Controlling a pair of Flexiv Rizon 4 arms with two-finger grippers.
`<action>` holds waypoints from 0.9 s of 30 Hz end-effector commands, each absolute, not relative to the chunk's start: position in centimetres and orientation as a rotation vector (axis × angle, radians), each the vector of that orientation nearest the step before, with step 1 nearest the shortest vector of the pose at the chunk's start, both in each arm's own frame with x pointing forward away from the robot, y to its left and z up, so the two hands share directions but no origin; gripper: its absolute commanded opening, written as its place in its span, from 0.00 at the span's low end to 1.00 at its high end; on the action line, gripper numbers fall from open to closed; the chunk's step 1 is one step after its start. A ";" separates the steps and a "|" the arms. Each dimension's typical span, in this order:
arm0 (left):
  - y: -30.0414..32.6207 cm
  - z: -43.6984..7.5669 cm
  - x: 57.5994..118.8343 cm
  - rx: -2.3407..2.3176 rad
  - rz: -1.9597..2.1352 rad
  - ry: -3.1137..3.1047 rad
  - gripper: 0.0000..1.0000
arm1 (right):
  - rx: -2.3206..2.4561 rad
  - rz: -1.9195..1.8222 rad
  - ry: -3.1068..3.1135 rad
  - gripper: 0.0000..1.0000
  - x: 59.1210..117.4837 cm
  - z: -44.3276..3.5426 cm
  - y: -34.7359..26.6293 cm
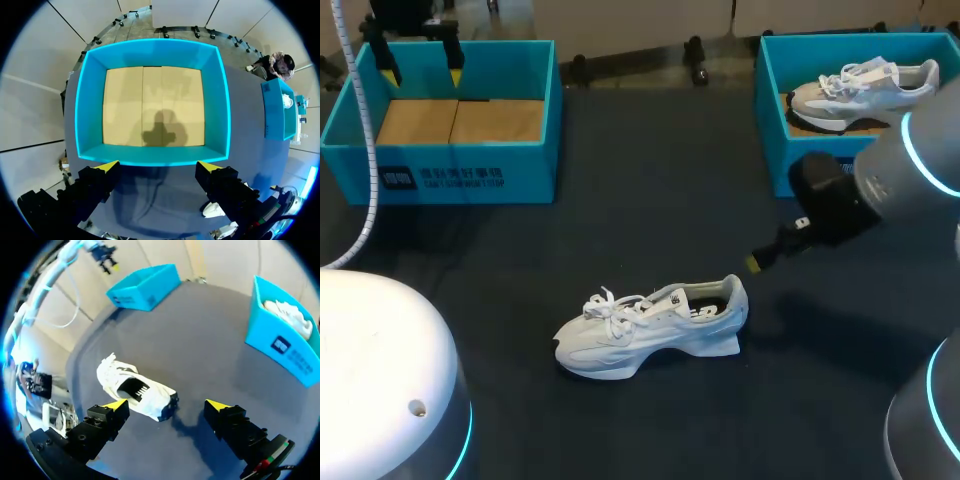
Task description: Take the shoe out of the shoebox, open the shoe tongue, remove and reinsert the insole, then place the shoe into the shoebox
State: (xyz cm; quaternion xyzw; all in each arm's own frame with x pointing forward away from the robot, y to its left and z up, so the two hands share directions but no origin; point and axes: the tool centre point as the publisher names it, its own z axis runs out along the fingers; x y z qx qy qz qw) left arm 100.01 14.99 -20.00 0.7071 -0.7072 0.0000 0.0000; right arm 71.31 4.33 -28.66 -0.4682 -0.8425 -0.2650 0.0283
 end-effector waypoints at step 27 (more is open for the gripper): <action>15.0 -20.0 100.0 2.221 0.000 -2.222 1.00 | -0.524 -1.338 -2.993 1.00 70.9 -31.7 3.3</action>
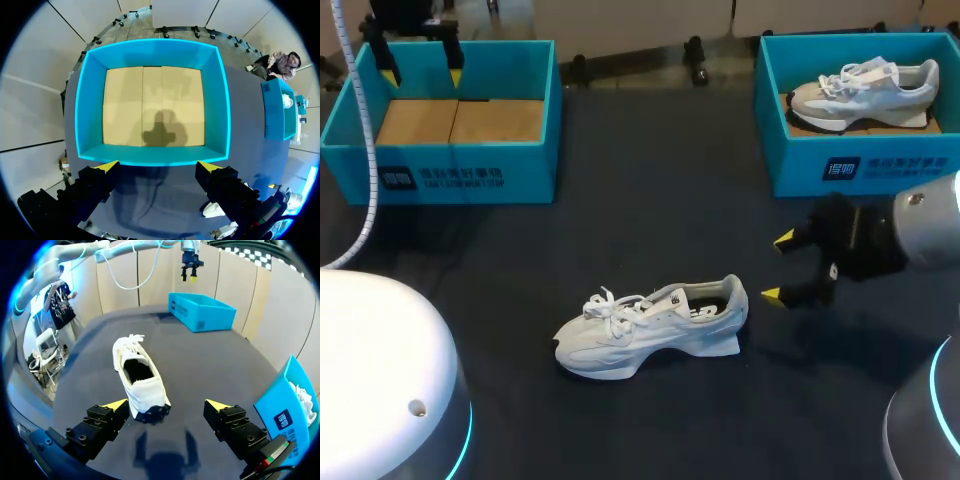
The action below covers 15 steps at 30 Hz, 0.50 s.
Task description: Take the shoe out of the shoebox, open the shoe tongue, remove and reinsert the insole, then place the shoe into the shoebox
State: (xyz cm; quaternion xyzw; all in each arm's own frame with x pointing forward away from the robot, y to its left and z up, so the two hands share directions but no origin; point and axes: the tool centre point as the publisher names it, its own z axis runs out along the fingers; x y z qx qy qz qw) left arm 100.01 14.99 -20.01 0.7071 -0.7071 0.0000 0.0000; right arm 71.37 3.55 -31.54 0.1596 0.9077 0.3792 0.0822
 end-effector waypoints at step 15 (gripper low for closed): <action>15.0 -20.0 100.0 2.221 0.000 -2.222 1.00 | 0.198 1.437 2.563 1.00 70.7 -36.1 -0.5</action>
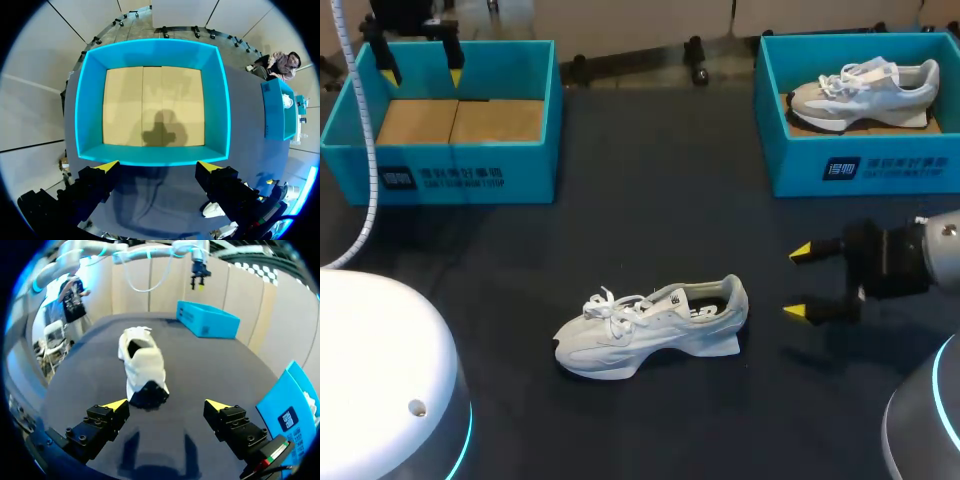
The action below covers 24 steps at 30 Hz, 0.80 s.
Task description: Take the shoe out of the shoebox, open the shoe tongue, remove and reinsert the insole, then place the shoe into the shoebox
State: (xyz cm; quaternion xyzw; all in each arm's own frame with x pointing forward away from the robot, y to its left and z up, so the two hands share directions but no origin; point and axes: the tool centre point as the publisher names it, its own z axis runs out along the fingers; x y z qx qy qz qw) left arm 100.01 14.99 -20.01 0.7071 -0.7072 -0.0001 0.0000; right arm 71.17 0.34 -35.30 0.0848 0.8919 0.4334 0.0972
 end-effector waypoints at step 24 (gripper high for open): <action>15.0 -20.0 100.0 2.221 0.000 -2.222 1.00 | 0.219 1.621 2.506 1.00 71.9 -38.6 -2.2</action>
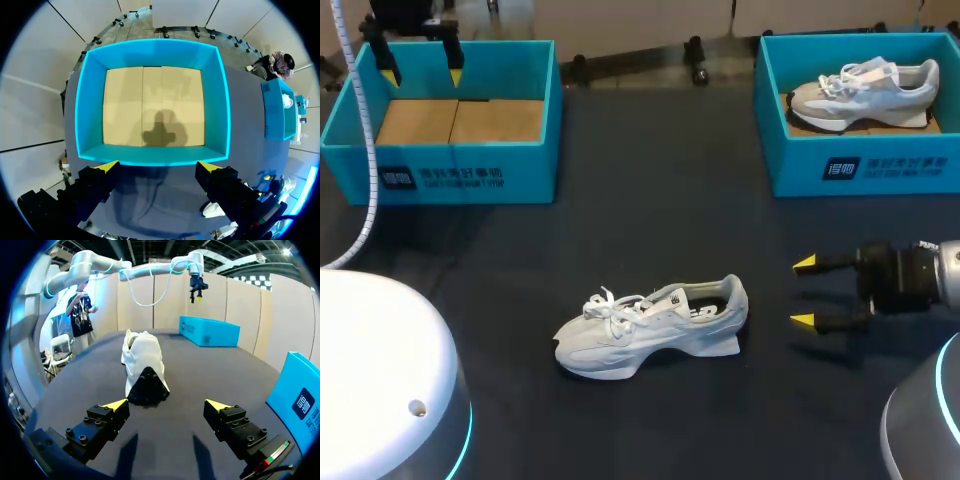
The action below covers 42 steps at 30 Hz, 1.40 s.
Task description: Take the shoe out of the shoebox, open the shoe tongue, remove and reinsert the insole, then place the shoe into the shoebox
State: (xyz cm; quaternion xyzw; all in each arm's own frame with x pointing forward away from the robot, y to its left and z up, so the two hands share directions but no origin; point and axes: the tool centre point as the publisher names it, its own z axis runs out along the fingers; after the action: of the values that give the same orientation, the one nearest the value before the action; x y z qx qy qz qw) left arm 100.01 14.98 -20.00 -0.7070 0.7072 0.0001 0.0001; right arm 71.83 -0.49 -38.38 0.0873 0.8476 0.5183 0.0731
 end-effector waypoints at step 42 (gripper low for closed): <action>15.0 -20.0 100.0 -2.221 0.000 2.222 1.00 | -0.012 1.787 2.651 1.00 74.1 -40.6 3.6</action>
State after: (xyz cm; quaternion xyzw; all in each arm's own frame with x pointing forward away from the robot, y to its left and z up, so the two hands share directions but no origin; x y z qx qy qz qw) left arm 100.01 14.99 -20.00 -0.7071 0.7071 0.0001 0.0000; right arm 73.51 3.13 -40.33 0.0044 0.8273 0.5615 -0.0141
